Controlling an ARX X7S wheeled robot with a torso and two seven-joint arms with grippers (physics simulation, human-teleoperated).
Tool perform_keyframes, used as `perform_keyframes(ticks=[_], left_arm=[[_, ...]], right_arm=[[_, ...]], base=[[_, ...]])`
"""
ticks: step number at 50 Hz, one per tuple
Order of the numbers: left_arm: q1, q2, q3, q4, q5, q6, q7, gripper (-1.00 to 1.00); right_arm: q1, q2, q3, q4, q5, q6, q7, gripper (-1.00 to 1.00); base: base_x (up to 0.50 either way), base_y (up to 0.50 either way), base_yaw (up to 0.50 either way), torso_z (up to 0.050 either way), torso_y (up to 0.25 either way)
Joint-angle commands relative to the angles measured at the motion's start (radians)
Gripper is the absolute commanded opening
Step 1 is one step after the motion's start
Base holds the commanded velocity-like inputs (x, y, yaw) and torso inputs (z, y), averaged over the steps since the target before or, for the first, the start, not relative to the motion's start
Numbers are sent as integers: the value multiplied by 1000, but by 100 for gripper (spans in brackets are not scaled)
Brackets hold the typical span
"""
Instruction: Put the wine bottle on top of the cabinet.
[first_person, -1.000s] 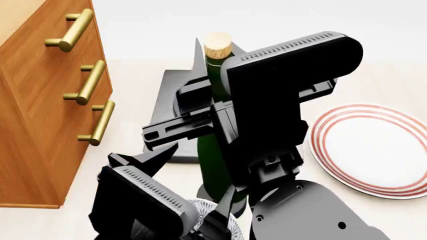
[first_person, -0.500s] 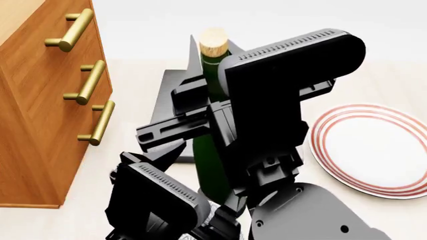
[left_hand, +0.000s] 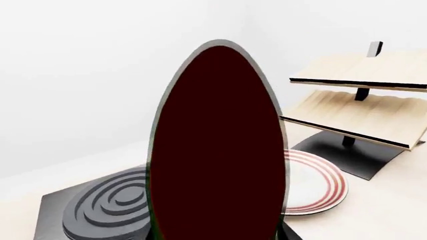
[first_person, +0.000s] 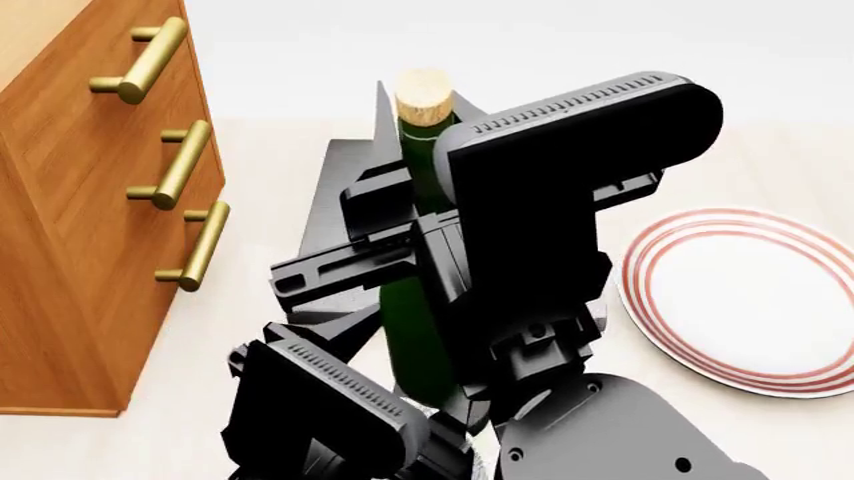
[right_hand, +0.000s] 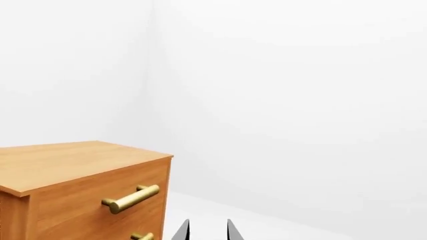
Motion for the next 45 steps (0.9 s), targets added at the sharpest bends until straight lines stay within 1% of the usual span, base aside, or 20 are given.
perform_keyframes(ticks=[1, 11, 12, 27, 32, 39, 45], left_arm=[[10, 17, -20, 0, -27, 32, 32, -100], [5, 13, -21, 7, -32, 27, 26, -100], [7, 12, -21, 5, -31, 30, 27, -100], [-15, 5, -28, 14, -41, 12, 15, -100], [-41, 0, -41, 1, -45, 2, 13, -100], [-58, -8, -58, -7, -55, -8, 9, -100], [-69, -26, -77, -29, -56, -7, 8, -100]], right_arm=[[-7, -15, 31, -5, -43, -6, -21, -100], [-9, -17, 33, -7, -34, -12, -17, -100], [-9, -17, 32, -6, -34, -10, -16, 100], [-34, -8, 56, -78, 18, 21, 19, 100], [-79, 1, 105, -195, 86, 58, 71, 100], [-133, 13, 150, -297, 150, 79, 123, 100], [-150, 33, 267, -426, 327, 116, 254, 100]], base=[[0, 0, 0, 0, 0], [0, 0, 0, 0, 0], [0, 0, 0, 0, 10], [0, 0, 0, 1, 0], [0, 0, 0, 0, 2], [0, 0, 0, 0, 0], [0, 0, 0, 0, 2]])
